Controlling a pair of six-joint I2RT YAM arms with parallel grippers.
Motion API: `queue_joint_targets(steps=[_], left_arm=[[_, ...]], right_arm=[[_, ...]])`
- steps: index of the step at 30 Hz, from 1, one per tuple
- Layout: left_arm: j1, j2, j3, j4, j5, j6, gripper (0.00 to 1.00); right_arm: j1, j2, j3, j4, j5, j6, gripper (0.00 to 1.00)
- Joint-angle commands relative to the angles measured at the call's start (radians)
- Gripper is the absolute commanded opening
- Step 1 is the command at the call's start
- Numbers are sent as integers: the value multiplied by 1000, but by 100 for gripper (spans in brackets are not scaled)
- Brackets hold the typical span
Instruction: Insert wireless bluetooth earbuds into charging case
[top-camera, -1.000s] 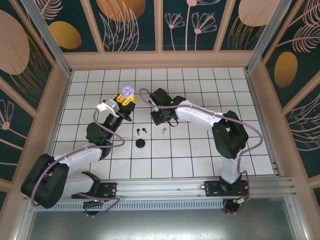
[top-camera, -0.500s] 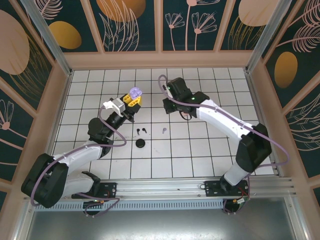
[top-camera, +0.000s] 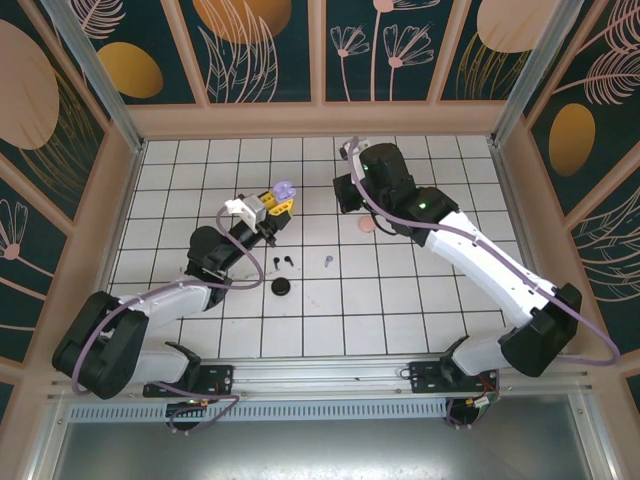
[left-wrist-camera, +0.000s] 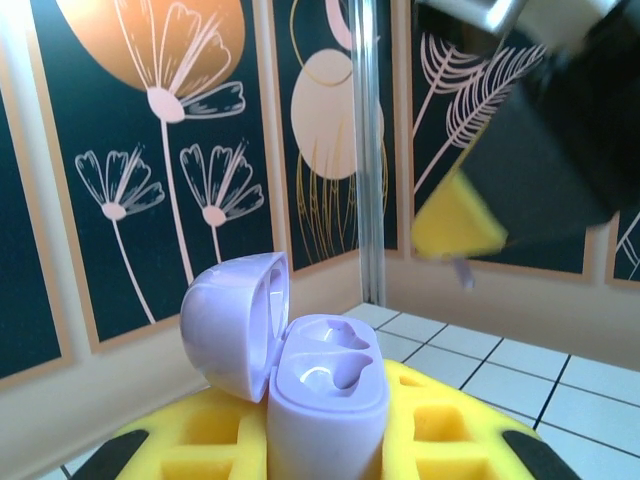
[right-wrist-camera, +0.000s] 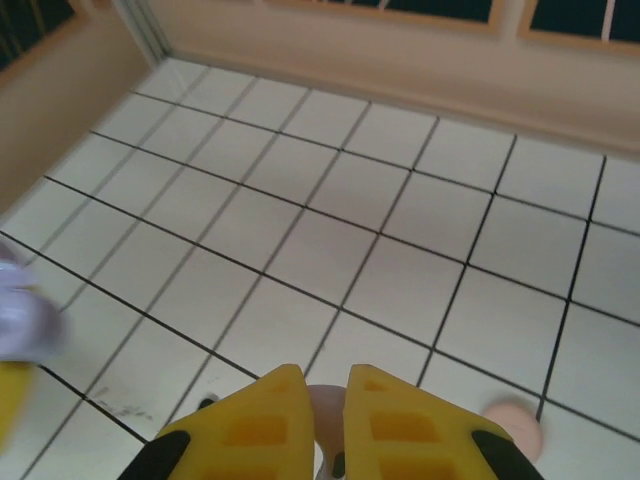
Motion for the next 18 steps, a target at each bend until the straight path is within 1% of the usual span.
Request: queue_joint_targets(steps=[1,2,6,10,18], left_arm=[[-18,28,42,28,17,3,0],[-23,36,46,27,16,3,0],[-52,64,74,18,17,5,0],[-83,84,112,-15,23,32,0],[-110,96,155,-55,58,53,0]], right_arm=[[15,-54,9,88,-50,-25,11],[16,-58,8,97,-51,-24,11],[34,-83,-20,162,-127,-38,12],[60,-115,-69,231,-168,-68,13],[85,-175,-178,329,-204,-110,13]])
